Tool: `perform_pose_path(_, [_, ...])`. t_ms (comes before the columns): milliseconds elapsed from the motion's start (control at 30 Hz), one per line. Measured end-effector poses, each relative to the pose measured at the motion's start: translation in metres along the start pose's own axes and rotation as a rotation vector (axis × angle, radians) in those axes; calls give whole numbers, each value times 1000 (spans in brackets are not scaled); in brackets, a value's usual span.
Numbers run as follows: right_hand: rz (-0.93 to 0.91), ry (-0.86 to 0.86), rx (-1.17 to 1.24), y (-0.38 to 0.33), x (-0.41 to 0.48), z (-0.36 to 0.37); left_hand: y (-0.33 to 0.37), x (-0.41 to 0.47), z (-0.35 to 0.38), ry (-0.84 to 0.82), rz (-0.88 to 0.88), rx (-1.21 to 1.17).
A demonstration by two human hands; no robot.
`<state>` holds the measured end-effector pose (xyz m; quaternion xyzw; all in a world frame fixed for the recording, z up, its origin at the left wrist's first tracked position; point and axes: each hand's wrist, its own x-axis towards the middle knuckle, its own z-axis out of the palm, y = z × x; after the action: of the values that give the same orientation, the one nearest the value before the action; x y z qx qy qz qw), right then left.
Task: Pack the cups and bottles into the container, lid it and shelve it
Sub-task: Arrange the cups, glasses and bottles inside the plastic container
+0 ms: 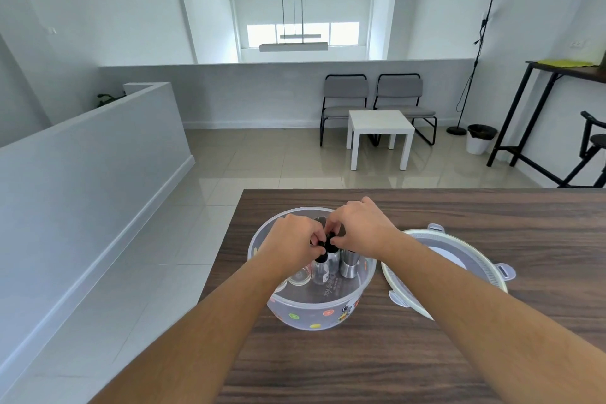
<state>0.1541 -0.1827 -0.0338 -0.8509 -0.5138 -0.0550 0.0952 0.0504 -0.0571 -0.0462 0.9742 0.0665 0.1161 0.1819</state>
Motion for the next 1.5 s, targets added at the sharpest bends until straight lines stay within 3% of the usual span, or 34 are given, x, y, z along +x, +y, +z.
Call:
perform_pose_path(200, [50, 21, 67, 15, -17, -9, -4, -6, 1, -12, -2, 14])
perform_pose_path(467, [90, -91, -17, 17, -26, 2, -6, -8, 7, 19, -5, 113])
perform_pose_path(900, [82, -33, -100, 16, -27, 7, -2, -8, 8, 31, -29, 178])
perform_pose_path(1500, [122, 69, 14, 15, -38, -21, -4, -19, -35, 129, -23, 67])
